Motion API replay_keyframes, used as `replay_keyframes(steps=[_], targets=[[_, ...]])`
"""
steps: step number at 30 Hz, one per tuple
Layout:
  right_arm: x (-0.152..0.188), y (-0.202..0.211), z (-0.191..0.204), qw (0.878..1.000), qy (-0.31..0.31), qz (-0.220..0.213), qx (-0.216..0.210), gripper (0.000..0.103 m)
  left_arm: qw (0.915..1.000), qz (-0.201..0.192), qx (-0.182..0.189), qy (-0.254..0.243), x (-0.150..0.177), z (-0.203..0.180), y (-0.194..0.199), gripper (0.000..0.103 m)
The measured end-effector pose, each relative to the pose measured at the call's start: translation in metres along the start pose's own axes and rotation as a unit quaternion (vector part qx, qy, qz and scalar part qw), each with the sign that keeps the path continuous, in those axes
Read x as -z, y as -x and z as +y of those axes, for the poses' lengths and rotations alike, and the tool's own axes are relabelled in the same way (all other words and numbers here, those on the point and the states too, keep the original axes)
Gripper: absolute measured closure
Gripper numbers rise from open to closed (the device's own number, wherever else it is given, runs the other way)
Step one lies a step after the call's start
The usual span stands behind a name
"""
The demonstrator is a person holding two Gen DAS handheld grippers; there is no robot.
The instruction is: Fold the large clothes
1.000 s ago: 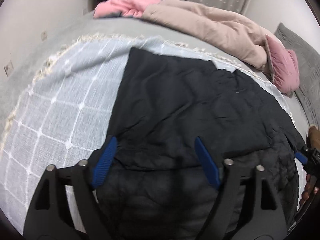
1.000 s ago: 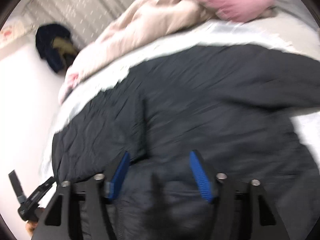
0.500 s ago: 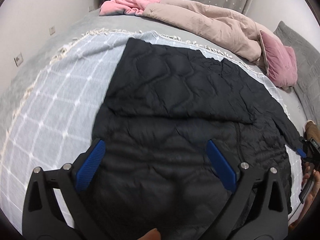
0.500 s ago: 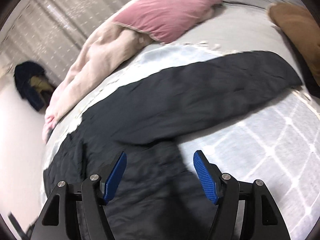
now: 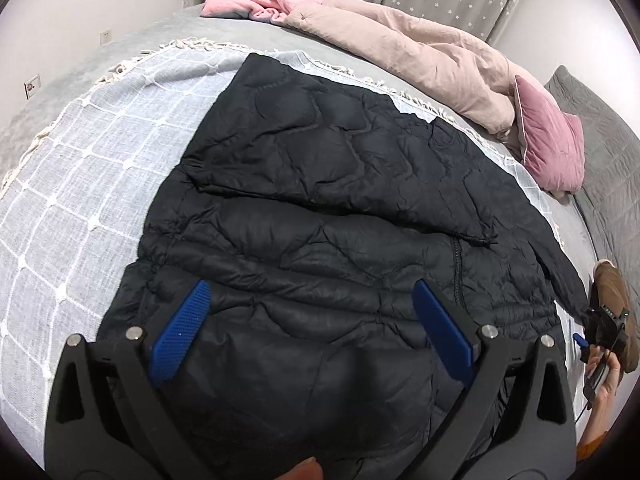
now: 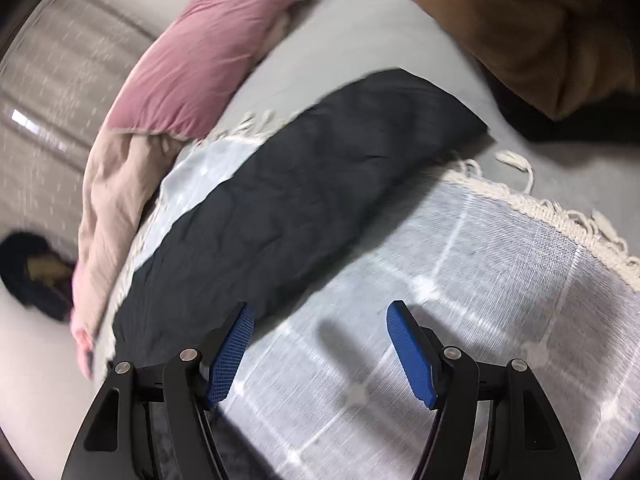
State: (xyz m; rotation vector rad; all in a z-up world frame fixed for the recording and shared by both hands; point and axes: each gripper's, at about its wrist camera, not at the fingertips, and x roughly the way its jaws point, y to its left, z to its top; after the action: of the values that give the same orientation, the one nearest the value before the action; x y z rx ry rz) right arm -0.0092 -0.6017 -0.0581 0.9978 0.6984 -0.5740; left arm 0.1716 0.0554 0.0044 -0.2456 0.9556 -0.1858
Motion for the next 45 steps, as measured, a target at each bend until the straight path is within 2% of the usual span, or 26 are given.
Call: replay_keyframes(steps=[6, 14, 15, 16, 17, 18, 19, 20, 22, 26, 31, 34, 37, 40, 42, 43, 45], targets=[[-0.015, -0.013, -0.002, 0.999, -0.007, -0.018, -0.034, 0.033, 0.9995, 0.0, -0.019, -0.027, 0.005, -0.008, -0.007, 0.002], [-0.019, -0.028, 0.011, 0.997, 0.014, -0.038, -0.062, 0.034, 0.9993, -0.017, -0.013, -0.032, 0.003, -0.011, -0.001, 0.002], [-0.02, -0.031, 0.013, 0.997, 0.017, -0.04, -0.065, 0.04, 0.9991, -0.018, -0.017, -0.034, 0.003, -0.011, -0.002, 0.002], [-0.02, -0.033, 0.014, 0.997, 0.019, -0.034, -0.063, 0.052, 0.999, -0.019, -0.02, -0.036, 0.004, -0.011, -0.002, 0.002], [-0.02, -0.035, 0.014, 0.997, 0.021, -0.03, -0.064, 0.06, 0.9989, -0.019, -0.023, -0.038, 0.004, -0.01, -0.003, 0.002], [-0.02, -0.038, 0.014, 0.997, 0.017, -0.023, -0.07, 0.076, 0.9989, -0.017, -0.025, -0.037, 0.004, -0.009, -0.004, 0.002], [-0.019, -0.039, 0.012, 0.997, 0.011, -0.018, -0.078, 0.088, 0.999, -0.014, -0.025, -0.036, 0.004, -0.008, -0.006, 0.002], [-0.018, -0.039, 0.01, 0.997, -0.002, -0.007, -0.083, 0.091, 0.9991, -0.012, -0.023, -0.034, 0.004, -0.007, -0.006, 0.002], [-0.016, -0.032, 0.01, 0.996, -0.011, -0.023, -0.088, 0.095, 0.9993, -0.009, -0.021, -0.03, 0.005, -0.006, -0.006, 0.002], [-0.013, -0.009, 0.029, 0.994, 0.009, -0.058, -0.092, 0.097, 0.9996, -0.012, -0.007, -0.024, 0.004, -0.004, 0.001, 0.002], [-0.001, 0.038, 0.076, 0.986, 0.072, -0.115, -0.101, 0.098, 0.9998, -0.01, 0.007, -0.016, 0.001, -0.003, 0.008, 0.002], [0.013, 0.06, 0.107, 0.98, 0.108, -0.127, -0.112, 0.098, 0.9997, -0.01, 0.017, -0.013, 0.001, -0.002, 0.011, 0.002], [0.038, 0.085, 0.151, 0.968, 0.169, -0.141, -0.119, 0.098, 0.9996, -0.014, 0.021, -0.014, 0.001, -0.003, 0.014, 0.002], [0.074, 0.105, 0.199, 0.946, 0.264, -0.15, -0.115, 0.098, 0.9994, -0.013, 0.031, -0.009, 0.001, -0.001, 0.015, 0.002], [0.107, 0.109, 0.234, 0.919, 0.346, -0.158, -0.101, 0.098, 0.9992, -0.012, 0.037, -0.005, 0.001, -0.001, 0.016, 0.002], [0.127, 0.108, 0.251, 0.902, 0.391, -0.156, -0.096, 0.098, 0.9992, -0.013, 0.038, -0.004, 0.001, 0.0, 0.017, 0.002], [0.163, 0.098, 0.273, 0.874, 0.458, -0.134, -0.091, 0.098, 0.9992, -0.016, 0.035, -0.003, 0.0, 0.0, 0.02, 0.002]])
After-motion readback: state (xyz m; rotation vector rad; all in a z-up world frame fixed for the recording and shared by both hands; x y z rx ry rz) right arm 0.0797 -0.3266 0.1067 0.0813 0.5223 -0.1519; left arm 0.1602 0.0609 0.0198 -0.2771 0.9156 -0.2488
